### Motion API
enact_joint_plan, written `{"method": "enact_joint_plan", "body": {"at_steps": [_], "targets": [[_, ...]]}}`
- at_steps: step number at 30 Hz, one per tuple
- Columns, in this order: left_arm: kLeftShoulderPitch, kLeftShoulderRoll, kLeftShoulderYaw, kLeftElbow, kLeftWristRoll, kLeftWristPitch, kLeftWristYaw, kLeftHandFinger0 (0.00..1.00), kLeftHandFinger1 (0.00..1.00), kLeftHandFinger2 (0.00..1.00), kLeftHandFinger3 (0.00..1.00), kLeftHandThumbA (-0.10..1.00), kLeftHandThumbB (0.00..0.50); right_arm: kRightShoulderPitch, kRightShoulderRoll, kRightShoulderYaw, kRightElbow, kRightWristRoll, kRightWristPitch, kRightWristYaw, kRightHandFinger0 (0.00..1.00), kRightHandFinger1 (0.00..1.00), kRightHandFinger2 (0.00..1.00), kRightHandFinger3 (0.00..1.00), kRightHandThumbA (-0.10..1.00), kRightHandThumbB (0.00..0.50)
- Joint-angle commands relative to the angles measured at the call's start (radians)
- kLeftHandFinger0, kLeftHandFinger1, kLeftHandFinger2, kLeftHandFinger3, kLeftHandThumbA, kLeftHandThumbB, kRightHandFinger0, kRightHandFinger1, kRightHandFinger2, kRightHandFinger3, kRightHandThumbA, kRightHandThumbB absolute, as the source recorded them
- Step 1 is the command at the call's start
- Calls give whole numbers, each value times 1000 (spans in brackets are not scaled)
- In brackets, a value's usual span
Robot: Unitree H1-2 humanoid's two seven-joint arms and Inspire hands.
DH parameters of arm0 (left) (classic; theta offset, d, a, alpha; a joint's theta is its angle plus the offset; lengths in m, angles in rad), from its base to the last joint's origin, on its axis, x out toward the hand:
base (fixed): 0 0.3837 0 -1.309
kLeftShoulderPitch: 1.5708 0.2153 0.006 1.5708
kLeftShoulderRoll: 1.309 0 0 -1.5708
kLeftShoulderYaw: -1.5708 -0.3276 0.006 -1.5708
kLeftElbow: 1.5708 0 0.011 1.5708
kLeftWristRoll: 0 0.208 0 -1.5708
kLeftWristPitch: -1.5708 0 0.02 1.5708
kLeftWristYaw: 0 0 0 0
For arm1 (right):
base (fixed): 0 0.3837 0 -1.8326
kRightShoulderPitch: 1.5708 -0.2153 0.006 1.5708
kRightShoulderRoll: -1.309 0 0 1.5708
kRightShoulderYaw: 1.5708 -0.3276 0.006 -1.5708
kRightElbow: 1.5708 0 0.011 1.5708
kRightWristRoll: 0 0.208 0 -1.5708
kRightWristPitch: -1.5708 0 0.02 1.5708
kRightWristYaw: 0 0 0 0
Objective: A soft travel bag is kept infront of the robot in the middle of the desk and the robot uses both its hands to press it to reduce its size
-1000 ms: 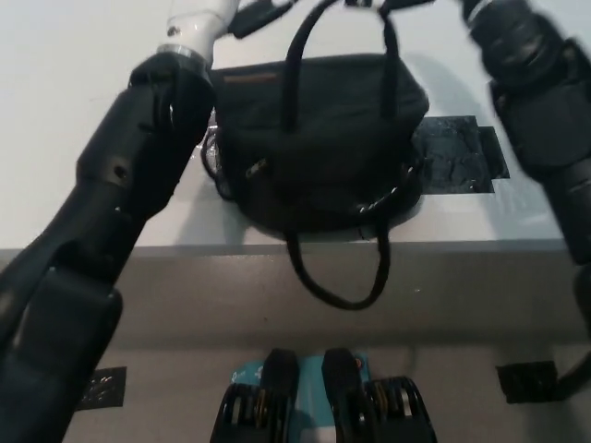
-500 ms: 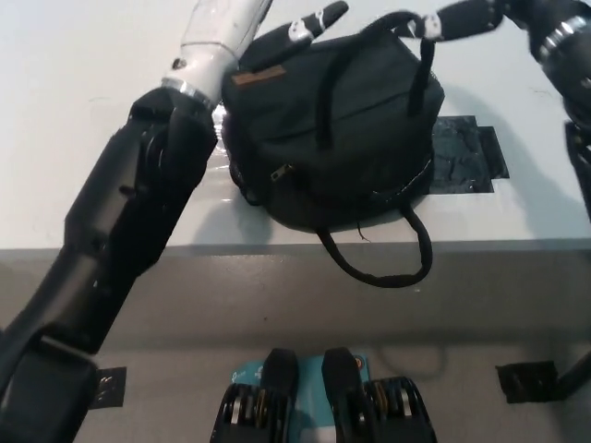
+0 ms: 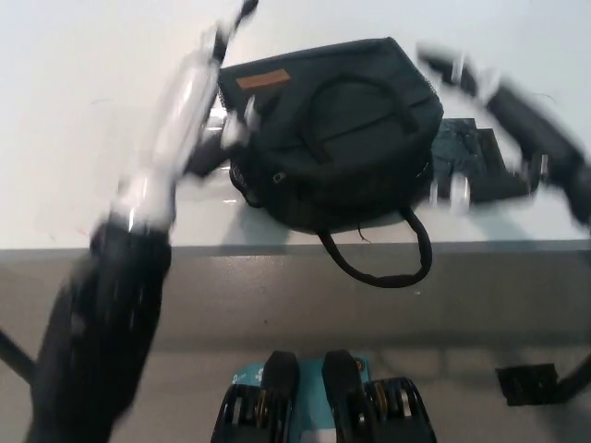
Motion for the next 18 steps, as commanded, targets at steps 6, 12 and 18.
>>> {"method": "enact_joint_plan", "body": {"at_steps": [6,12,18], "targets": [[398,-22,18,-181,-204,-201,-12,1000,1000,1000,1000,1000,214,376,232,-100,-186,131,-343,-126,1000,1000,1000,1000,1000,257],[575,-18,15,-124,-217,-300,-4,1000,1000,1000,1000,1000,218,633,335,-98,-72,99,-629,-150,1000,1000,1000,1000,1000,238],[637,-14,15,14,-216,-342,-9,1000,1000,1000,1000,1000,177,685,383,-138,106,139,-706,-153,1000,1000,1000,1000,1000,201]]}}
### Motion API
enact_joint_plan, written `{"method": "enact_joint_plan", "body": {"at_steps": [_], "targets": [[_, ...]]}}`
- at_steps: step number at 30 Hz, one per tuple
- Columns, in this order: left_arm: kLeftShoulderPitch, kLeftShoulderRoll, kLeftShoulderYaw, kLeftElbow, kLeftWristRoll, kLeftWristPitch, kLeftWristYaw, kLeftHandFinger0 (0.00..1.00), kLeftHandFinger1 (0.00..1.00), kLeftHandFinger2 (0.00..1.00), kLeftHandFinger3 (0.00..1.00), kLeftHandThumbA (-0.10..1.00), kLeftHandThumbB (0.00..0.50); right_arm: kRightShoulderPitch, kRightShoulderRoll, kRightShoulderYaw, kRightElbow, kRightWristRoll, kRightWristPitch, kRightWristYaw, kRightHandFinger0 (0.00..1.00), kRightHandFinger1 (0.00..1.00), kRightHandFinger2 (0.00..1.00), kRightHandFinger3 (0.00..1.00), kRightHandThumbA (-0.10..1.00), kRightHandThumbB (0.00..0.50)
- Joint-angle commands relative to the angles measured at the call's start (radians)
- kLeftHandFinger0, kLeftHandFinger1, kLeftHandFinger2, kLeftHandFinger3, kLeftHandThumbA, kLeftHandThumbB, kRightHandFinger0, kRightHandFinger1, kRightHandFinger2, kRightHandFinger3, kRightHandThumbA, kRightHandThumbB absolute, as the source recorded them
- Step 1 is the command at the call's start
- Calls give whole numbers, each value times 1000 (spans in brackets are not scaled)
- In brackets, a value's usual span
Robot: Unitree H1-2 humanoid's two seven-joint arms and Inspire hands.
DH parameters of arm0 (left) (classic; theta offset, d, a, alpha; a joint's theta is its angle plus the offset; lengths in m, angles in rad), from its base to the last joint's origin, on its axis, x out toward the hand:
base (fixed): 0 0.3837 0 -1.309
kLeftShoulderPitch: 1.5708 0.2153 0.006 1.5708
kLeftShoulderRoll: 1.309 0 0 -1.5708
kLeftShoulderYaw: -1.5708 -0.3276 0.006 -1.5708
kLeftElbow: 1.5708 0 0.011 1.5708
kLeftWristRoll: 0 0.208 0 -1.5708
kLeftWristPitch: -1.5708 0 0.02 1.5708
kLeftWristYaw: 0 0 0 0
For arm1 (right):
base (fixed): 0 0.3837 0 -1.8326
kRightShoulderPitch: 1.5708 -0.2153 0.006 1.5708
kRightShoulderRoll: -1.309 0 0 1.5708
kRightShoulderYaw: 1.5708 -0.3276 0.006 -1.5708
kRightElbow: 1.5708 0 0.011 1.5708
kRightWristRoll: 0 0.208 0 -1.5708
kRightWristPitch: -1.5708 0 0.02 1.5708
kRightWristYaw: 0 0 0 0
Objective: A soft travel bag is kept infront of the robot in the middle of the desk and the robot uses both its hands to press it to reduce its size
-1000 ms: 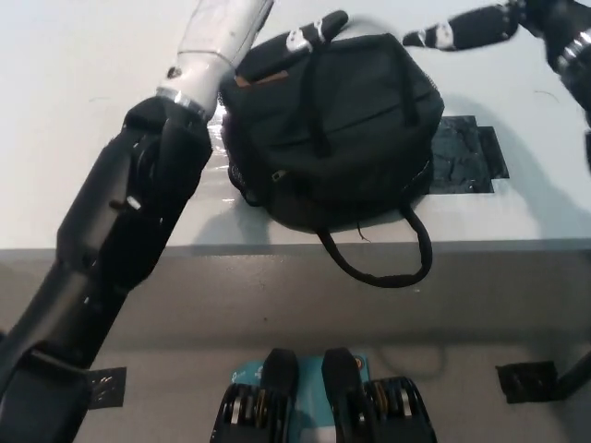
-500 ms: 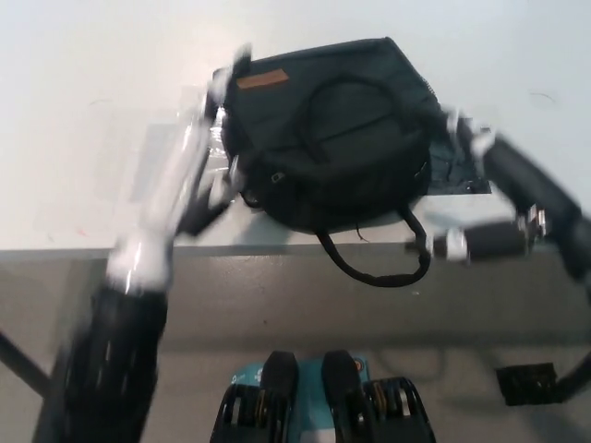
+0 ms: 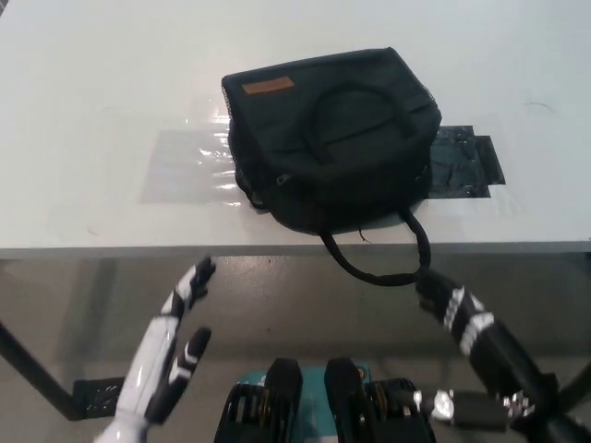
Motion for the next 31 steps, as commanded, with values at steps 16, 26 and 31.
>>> {"method": "enact_joint_plan", "body": {"at_steps": [16,26,31], "targets": [[19,-9,20,252,-86,-253,5,1000,1000,1000,1000,1000,182,41,112,-91,328,51,-557,-99,1000,1000,1000,1000,1000,111],[17,-14,23,257,-70,-241,7,1000,1000,1000,1000,1000,192,32,103,-77,350,33,-574,-113,1000,1000,1000,1000,1000,115],[37,-20,24,259,-67,-250,8,1000,1000,1000,1000,1000,184,43,92,-68,350,35,-581,-114,1000,1000,1000,1000,1000,129]]}}
